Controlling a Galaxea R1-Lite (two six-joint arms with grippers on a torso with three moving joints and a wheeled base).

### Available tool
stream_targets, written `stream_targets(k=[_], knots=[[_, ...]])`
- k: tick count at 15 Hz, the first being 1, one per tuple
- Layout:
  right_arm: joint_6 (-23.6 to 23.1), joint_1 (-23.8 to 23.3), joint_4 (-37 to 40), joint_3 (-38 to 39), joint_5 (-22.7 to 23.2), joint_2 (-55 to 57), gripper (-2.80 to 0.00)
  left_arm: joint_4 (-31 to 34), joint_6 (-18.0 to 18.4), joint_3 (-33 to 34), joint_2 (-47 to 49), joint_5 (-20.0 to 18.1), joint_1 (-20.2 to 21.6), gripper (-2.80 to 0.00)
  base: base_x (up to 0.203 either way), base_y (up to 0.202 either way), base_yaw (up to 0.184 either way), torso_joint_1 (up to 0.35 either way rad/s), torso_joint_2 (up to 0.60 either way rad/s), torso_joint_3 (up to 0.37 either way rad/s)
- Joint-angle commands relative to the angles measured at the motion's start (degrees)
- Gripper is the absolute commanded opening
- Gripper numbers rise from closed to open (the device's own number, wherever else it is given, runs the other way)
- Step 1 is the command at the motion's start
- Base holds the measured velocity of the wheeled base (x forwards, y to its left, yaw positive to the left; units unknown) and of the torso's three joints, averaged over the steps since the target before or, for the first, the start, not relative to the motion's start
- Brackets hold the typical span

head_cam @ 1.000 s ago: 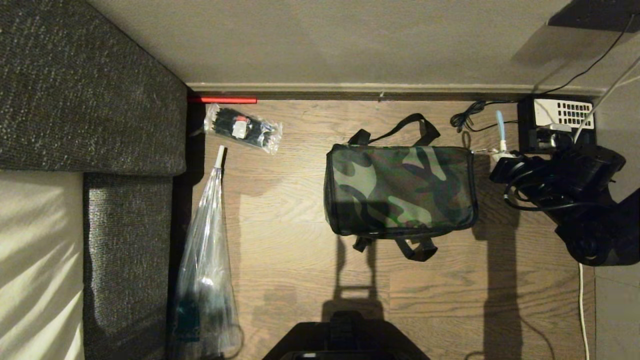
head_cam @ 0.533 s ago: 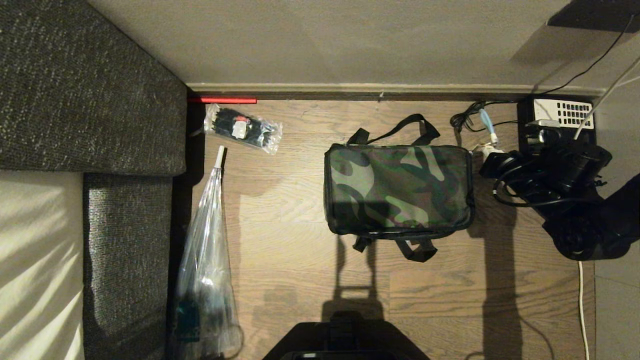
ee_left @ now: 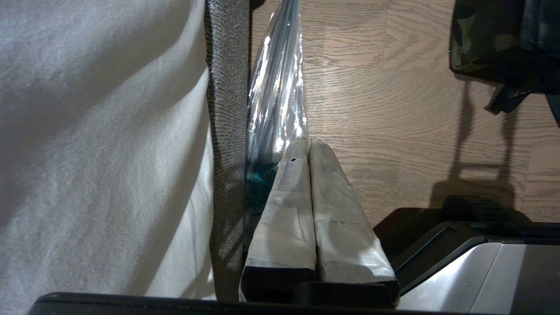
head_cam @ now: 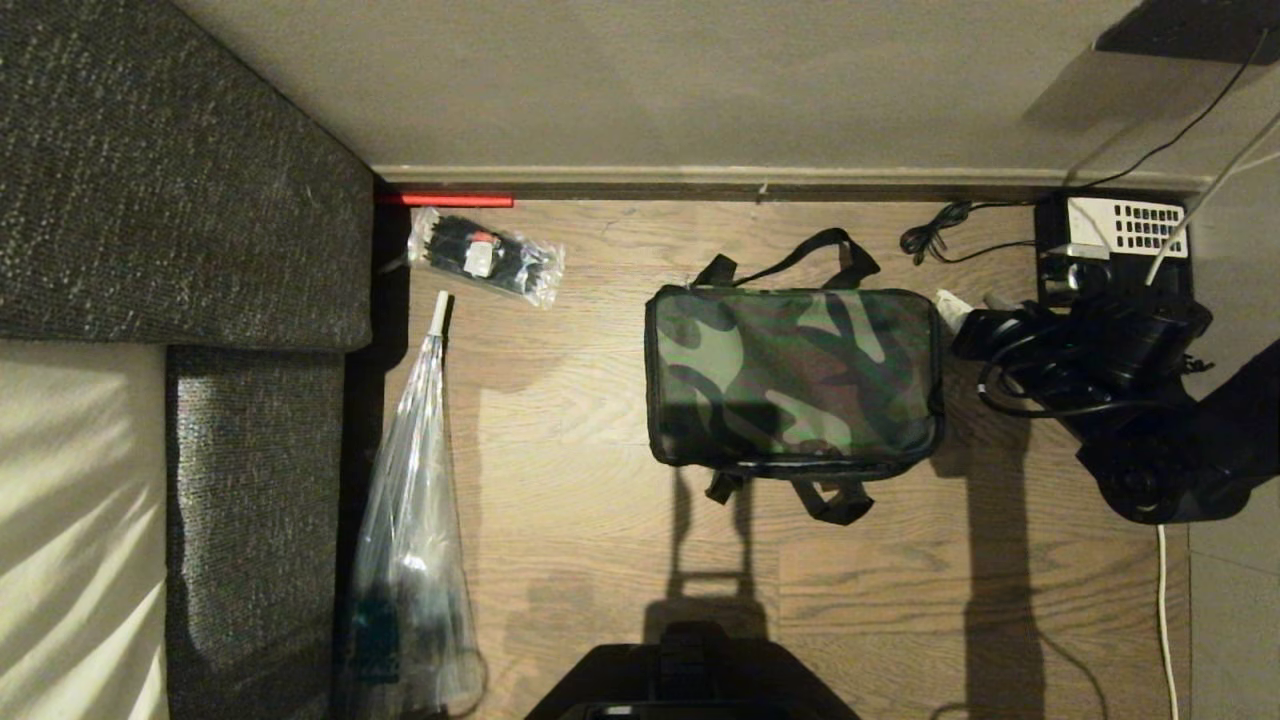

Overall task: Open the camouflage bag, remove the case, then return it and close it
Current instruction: Open the top of the storage box

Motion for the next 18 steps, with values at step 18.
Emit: stream_targets(k=[18], knots=[[33.2,-10.3,20.0,6.8,23.7,-16.0,0.00,0.0,0.0,0.0,0.0,0.0,0.0,-2.80,0.000,0.000,0.000,0.000,0.00,0.000]])
